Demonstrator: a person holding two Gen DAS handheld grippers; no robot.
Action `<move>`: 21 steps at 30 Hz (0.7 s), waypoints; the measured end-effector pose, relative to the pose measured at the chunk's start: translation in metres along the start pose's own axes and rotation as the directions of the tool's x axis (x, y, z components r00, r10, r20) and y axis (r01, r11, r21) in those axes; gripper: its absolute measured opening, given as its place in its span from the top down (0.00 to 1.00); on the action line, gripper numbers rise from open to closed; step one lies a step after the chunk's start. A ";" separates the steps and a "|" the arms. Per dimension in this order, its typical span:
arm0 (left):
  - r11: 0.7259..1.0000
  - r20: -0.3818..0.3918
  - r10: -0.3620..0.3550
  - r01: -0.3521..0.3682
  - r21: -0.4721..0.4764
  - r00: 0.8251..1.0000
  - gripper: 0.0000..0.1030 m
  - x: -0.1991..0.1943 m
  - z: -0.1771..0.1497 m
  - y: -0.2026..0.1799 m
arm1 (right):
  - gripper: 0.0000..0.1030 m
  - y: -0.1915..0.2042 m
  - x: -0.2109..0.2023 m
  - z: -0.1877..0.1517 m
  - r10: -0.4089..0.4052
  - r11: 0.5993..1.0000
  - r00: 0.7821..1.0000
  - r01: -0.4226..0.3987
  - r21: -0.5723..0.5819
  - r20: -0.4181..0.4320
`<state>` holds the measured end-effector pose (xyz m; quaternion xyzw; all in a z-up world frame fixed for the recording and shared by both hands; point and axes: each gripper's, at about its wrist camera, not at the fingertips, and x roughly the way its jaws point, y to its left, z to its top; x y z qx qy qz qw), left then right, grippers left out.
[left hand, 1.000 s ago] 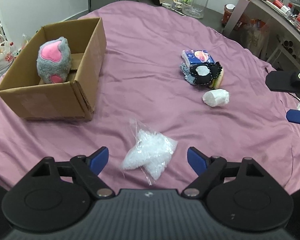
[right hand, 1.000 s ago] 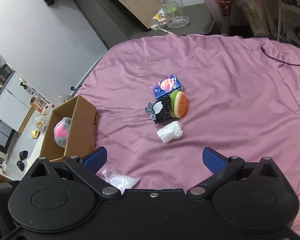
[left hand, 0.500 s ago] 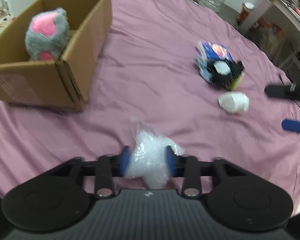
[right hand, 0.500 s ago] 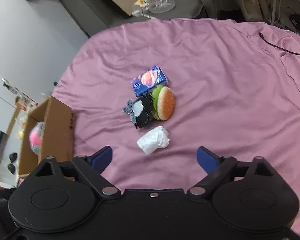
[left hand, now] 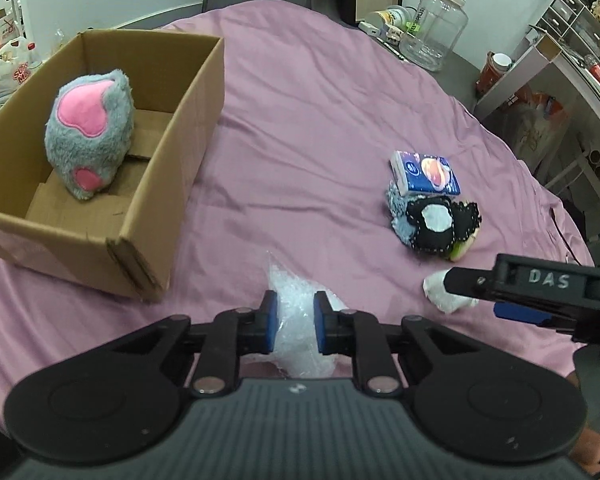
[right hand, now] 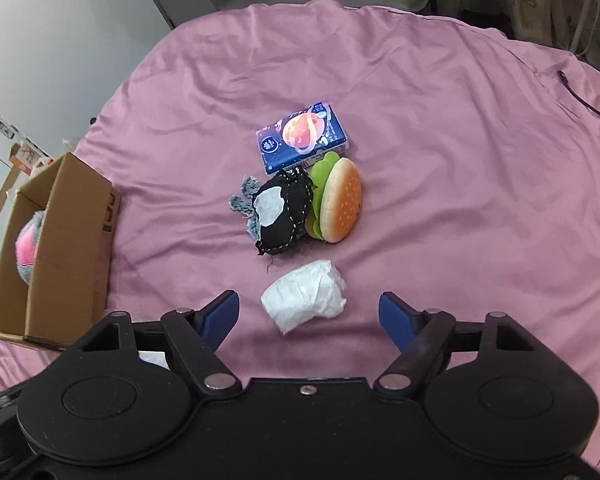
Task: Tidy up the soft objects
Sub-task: 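Carry the stuffing bag toward the box with the left gripper while the right gripper grasps the white tissue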
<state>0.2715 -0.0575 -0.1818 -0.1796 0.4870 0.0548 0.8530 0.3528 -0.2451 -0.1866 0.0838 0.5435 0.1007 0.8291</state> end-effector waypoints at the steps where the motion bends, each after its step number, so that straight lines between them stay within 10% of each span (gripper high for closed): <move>1: 1.000 0.000 0.000 0.000 -0.002 1.000 0.83 0.000 0.001 0.001 | 0.28 0.001 0.003 0.001 -0.005 1.000 1.000 0.005 -0.005 -0.002; 7: 1.000 0.008 -0.001 0.002 -0.010 1.000 0.83 -0.003 0.009 0.006 | 0.56 0.006 0.023 0.002 -0.032 0.998 0.998 0.030 -0.046 -0.045; 21: 0.998 0.037 -0.048 0.047 0.032 0.998 0.83 -0.041 0.024 0.011 | 0.56 0.015 -0.027 -0.003 0.011 0.999 0.997 -0.008 -0.037 0.073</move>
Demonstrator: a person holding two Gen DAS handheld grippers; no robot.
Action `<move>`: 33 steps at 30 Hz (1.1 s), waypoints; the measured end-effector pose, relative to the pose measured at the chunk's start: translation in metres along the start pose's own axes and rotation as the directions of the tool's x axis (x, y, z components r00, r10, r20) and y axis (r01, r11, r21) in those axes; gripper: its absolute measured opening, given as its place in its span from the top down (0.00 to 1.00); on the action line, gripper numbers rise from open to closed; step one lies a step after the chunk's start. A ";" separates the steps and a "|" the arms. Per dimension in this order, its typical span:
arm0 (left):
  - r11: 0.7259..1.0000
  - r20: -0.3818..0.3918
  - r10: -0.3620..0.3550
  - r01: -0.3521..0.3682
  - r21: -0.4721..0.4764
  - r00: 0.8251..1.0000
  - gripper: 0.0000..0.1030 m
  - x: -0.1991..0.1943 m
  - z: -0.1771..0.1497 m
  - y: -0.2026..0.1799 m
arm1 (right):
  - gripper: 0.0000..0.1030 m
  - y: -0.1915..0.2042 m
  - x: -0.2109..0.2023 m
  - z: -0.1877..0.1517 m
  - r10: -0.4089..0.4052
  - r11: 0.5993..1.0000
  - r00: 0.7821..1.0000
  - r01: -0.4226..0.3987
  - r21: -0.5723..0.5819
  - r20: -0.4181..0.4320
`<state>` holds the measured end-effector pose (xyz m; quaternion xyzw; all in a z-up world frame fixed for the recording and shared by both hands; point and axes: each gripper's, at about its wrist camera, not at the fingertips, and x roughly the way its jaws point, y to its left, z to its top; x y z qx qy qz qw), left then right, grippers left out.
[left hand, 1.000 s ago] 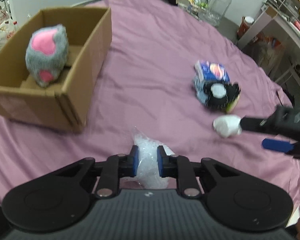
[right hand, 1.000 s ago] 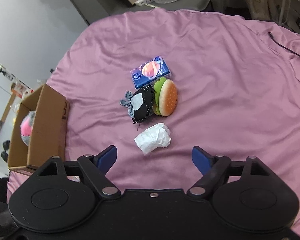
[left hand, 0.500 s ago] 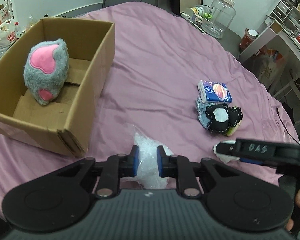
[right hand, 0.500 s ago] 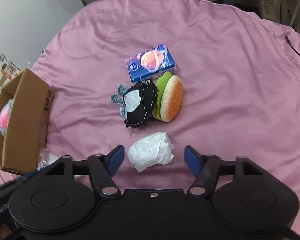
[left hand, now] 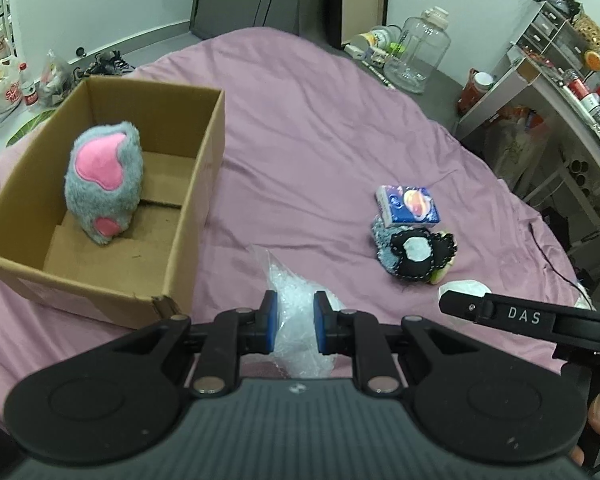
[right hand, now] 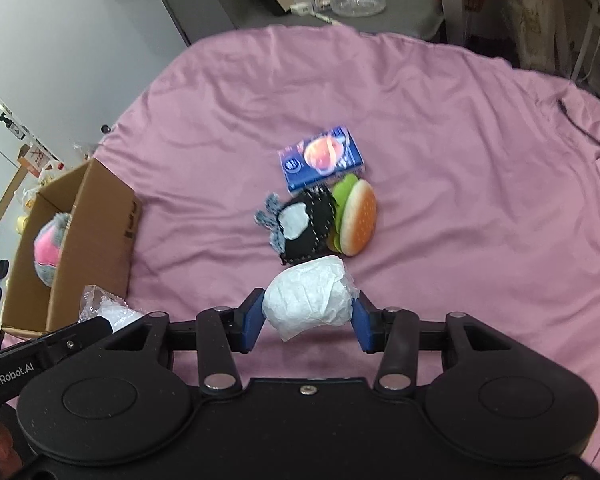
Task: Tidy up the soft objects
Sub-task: 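Carry the stuffing bag toward the box with the left gripper while the right gripper grasps the white tissue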
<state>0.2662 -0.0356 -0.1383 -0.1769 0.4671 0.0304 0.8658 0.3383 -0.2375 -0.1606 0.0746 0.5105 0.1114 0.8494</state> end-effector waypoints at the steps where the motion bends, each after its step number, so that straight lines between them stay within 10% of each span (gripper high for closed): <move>1: 1.000 0.003 -0.002 0.002 0.006 1.000 0.83 -0.003 0.001 0.000 | 0.56 0.002 -0.004 0.000 0.004 1.000 1.000 -0.004 0.001 0.006; 33: 0.997 0.163 -0.005 0.017 -0.072 0.987 0.83 -0.070 0.054 0.096 | 0.56 0.125 -0.046 -0.003 0.088 0.994 0.989 -0.079 -0.079 0.121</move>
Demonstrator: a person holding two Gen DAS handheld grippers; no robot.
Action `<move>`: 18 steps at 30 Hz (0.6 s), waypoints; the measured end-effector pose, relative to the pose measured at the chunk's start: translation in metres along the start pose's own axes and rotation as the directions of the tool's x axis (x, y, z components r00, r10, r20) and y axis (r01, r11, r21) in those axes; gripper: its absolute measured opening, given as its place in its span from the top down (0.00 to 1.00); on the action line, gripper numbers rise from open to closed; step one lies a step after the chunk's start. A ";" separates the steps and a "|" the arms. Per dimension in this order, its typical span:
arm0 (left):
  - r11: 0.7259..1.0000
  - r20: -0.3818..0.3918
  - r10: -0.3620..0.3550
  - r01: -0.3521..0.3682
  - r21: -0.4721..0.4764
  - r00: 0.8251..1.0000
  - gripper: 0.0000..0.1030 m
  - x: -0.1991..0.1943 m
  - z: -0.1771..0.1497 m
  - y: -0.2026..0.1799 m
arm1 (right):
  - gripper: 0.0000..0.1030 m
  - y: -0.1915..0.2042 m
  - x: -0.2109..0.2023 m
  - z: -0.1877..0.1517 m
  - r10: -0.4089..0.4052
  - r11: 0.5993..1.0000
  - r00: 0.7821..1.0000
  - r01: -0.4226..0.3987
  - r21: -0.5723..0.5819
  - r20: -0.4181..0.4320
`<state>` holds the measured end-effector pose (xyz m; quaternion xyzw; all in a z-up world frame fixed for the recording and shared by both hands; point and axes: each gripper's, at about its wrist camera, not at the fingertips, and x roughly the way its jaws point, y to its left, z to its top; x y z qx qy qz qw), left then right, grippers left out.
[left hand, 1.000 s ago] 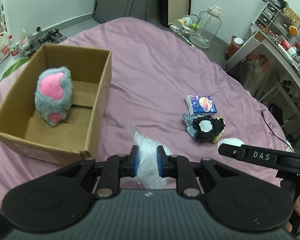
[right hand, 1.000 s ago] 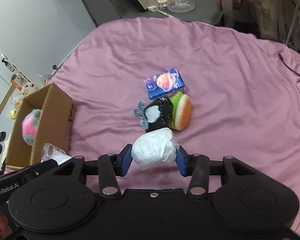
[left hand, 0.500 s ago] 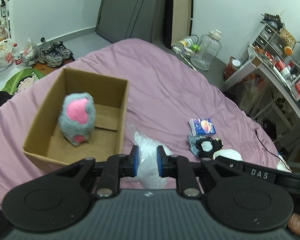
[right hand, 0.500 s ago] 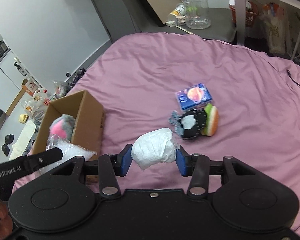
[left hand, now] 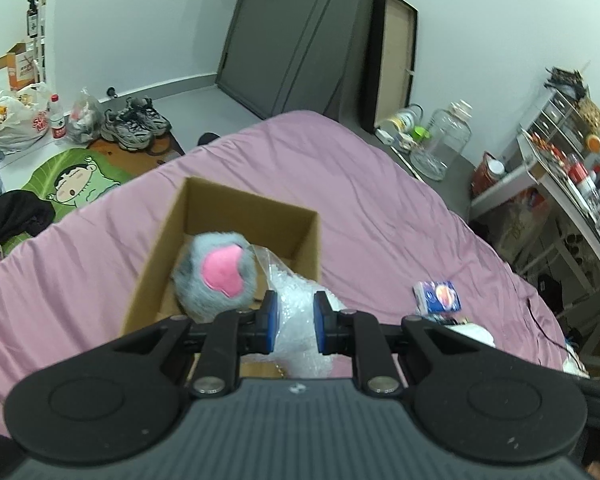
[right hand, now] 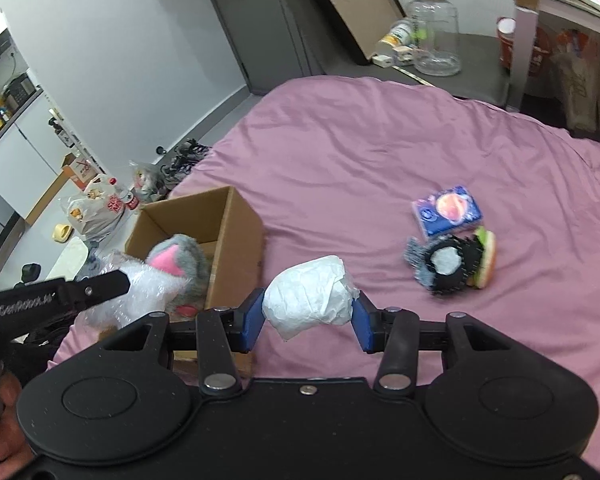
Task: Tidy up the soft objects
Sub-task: 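Carry the stuffing bag toward the box with the left gripper while the right gripper grasps the white tissue, then drop the stuffing bag into the box with the left gripper while the right gripper lowers the tissue in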
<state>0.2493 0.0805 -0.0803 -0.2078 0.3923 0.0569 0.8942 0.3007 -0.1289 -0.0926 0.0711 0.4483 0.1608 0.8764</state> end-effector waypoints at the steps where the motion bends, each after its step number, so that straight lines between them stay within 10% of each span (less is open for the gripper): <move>1: 1.000 0.004 0.002 -0.002 -0.005 1.000 0.83 0.000 0.003 0.004 | 0.56 0.005 0.001 0.001 0.003 1.000 1.000 -0.003 -0.006 0.003; 18: 0.999 -0.014 0.002 -0.002 -0.039 1.000 0.83 0.038 0.051 0.038 | 0.56 0.060 0.032 0.024 0.053 0.998 0.999 -0.053 -0.029 0.003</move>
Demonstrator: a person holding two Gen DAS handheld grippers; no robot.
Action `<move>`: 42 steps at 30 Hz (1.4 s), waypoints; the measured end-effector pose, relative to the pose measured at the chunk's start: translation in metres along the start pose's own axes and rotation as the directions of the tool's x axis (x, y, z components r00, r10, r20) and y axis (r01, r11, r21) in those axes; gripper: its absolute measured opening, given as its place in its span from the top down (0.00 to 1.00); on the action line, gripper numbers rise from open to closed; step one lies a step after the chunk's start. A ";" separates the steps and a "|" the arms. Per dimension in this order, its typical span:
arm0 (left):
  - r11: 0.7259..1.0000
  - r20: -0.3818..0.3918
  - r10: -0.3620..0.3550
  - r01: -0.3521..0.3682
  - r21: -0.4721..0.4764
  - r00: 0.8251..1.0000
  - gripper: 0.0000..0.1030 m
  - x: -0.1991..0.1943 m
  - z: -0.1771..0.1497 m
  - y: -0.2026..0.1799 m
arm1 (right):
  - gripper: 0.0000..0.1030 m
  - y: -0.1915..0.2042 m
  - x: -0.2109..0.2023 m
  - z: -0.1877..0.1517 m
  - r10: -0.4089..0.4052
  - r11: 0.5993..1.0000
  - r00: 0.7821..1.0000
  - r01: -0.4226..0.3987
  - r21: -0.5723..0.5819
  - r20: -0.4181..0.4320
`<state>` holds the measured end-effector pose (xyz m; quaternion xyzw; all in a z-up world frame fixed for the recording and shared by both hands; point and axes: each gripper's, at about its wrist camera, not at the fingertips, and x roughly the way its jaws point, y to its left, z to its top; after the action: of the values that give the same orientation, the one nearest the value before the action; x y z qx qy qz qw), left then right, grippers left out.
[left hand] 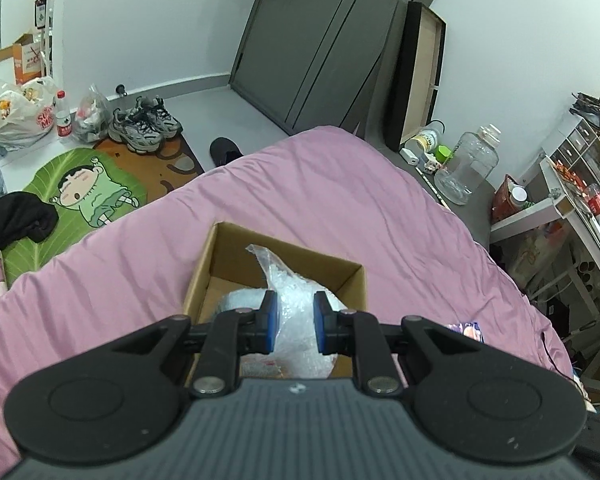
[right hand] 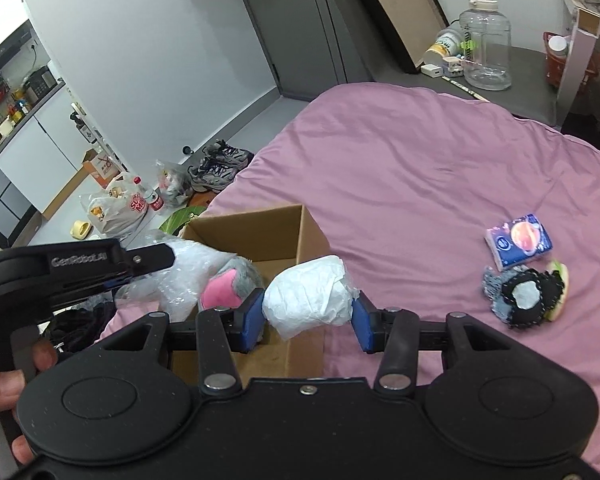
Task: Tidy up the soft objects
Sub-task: 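Drop the stuffing bag into the box with the left gripper while the right gripper lowers the tissue in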
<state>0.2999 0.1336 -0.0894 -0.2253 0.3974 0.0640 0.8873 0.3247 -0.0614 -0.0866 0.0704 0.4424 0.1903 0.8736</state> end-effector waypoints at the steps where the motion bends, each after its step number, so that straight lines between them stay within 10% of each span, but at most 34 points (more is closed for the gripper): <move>1: 1.000 -0.004 -0.001 0.001 0.000 1.000 0.83 0.004 0.001 0.000 | 0.56 0.001 0.002 0.002 0.002 1.000 1.000 -0.002 0.002 -0.002; 20: 0.998 -0.121 -0.007 -0.001 -0.066 0.993 0.77 0.080 0.017 0.009 | 0.56 -0.008 0.042 0.035 -0.011 1.000 0.999 0.011 0.024 -0.037; 35: 0.988 -0.100 0.025 -0.040 -0.150 0.995 0.76 0.057 0.029 0.047 | 0.55 0.029 0.074 0.053 0.052 0.999 0.997 -0.052 -0.010 -0.060; 42: 0.982 -0.079 0.062 -0.075 -0.171 0.995 0.67 0.035 0.033 0.058 | 0.27 0.044 0.071 0.063 0.135 0.990 0.990 -0.133 0.046 -0.029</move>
<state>0.3286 0.1975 -0.1159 -0.2903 0.4303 0.1208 0.8462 0.4010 0.0092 -0.0889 0.1158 0.4547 0.2400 0.8499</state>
